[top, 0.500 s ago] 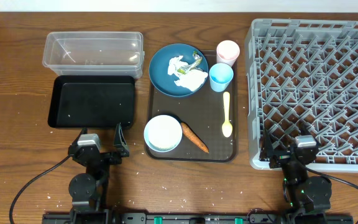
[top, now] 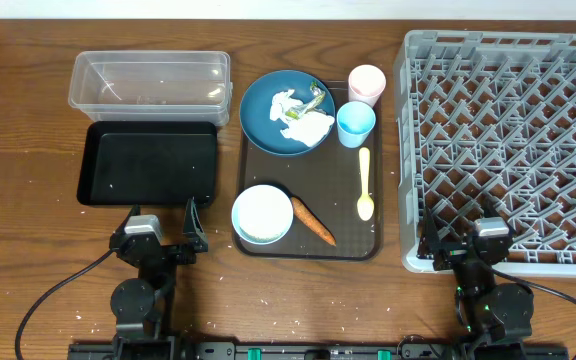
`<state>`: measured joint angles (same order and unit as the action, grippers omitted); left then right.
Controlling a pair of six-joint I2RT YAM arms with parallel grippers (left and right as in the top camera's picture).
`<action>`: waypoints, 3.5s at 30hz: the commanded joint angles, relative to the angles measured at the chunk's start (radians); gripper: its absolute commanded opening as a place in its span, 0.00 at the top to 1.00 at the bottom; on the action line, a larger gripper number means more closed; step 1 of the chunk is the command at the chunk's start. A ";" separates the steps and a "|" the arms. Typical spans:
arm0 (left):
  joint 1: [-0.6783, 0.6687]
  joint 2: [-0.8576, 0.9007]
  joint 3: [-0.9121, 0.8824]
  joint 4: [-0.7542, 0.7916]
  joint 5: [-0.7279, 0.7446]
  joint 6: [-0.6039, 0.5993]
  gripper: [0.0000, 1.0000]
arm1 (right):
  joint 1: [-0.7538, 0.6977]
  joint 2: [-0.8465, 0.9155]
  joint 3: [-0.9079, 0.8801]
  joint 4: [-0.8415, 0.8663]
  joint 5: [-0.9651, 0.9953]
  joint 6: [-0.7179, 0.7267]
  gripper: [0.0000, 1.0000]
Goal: Sort waste into correct bins and load items into the dishwasher rack
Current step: 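Move the left gripper to the blue plate and grasp the wrapper and tissue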
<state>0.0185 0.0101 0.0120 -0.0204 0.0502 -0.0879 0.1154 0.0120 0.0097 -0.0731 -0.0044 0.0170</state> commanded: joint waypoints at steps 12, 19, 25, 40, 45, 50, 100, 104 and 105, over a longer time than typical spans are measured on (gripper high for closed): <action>0.002 -0.004 -0.008 -0.047 -0.005 0.013 0.02 | 0.010 -0.006 -0.004 -0.001 -0.004 -0.011 0.01; 0.002 -0.004 -0.008 -0.047 -0.005 0.013 0.02 | 0.010 -0.006 -0.004 -0.001 -0.004 -0.011 0.01; 0.002 -0.004 -0.008 -0.047 -0.005 0.013 0.02 | 0.010 -0.006 -0.004 -0.001 -0.004 -0.011 0.01; 0.002 -0.004 -0.008 -0.046 -0.005 0.013 0.02 | 0.010 -0.006 -0.004 0.068 0.008 -0.019 0.01; 0.002 -0.004 -0.008 0.001 0.004 0.013 0.02 | 0.010 -0.006 -0.004 0.150 -0.005 -0.018 0.01; 0.002 -0.003 0.031 0.056 0.028 0.014 0.02 | 0.010 -0.006 0.006 0.219 -0.016 -0.018 0.01; -0.339 1.775 1.537 -0.464 0.248 0.175 0.02 | 0.010 1.039 0.912 -0.381 -0.217 -0.082 0.01; -0.359 1.841 1.669 -0.550 0.164 0.185 0.02 | 0.010 1.039 0.912 -0.384 -0.217 -0.082 0.01; -0.360 1.862 1.721 -0.591 0.156 0.201 0.02 | 0.010 1.039 0.912 -0.384 -0.218 -0.082 0.01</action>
<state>-0.3382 1.8431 1.6043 -0.5732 0.2794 0.0772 0.1154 1.0534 0.8970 -0.4538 -0.2104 -0.0628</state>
